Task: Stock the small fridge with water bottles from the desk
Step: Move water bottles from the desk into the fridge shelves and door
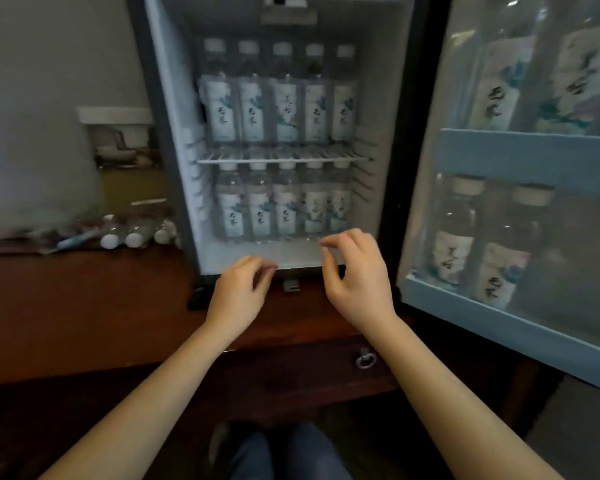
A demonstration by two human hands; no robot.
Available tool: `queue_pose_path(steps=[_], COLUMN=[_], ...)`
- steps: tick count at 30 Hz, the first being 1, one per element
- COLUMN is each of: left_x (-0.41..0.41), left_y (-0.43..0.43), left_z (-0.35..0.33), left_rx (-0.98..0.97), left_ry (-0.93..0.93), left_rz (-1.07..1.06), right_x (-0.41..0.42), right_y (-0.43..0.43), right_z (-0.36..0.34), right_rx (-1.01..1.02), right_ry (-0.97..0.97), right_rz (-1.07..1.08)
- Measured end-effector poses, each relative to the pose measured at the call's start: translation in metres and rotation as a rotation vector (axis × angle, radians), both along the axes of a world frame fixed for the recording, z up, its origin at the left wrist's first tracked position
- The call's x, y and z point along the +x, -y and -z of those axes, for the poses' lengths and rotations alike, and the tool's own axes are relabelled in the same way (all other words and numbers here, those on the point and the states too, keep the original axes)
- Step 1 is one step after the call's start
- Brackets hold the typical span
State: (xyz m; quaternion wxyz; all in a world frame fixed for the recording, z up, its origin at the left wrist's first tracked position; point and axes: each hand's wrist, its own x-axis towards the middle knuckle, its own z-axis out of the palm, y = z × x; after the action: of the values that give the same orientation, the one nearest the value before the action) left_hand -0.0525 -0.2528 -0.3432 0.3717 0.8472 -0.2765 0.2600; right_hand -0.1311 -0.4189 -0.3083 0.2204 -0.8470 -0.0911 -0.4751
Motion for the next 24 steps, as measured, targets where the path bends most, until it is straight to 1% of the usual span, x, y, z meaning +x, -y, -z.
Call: queue_pose_path(steps=[4,7,11,14,17,20,24], left_x=[0.015,0.022,0.043,0.068,0.108,0.159,0.233], left_y=[-0.074,-0.130,-0.194,-0.230,-0.256,-0.278,-0.305], left_z=[0.015,0.025,0.035,0.037,0.038,0.036,0.029], left_rx=[-0.107,-0.116,-0.077,-0.014,0.026,0.059,0.167], left_ry=[-0.169,-0.246,-0.361,-0.439,-0.470,-0.483,-0.455], left_rz=[-0.191,-0.335,-0.480,-0.535,-0.593,-0.637,-0.751], right_x=[0.047,0.081,0.130,0.174,0.223,0.272,0.326], right_y=[-0.057,-0.109,-0.182,-0.227,-0.267,-0.301,-0.338], right_z=[0.019,0.029,0.037,0.043,0.046,0.046,0.049], right_rx=[-0.012,-0.065,-0.026,0.034,0.017,0.005,0.007], right_ry=[-0.255,-0.451,-0.581,-0.708,-0.805,-0.868,-0.929], right_rz=[-0.204,-0.364,-0.503,-0.522,-0.495,-0.463,-0.410])
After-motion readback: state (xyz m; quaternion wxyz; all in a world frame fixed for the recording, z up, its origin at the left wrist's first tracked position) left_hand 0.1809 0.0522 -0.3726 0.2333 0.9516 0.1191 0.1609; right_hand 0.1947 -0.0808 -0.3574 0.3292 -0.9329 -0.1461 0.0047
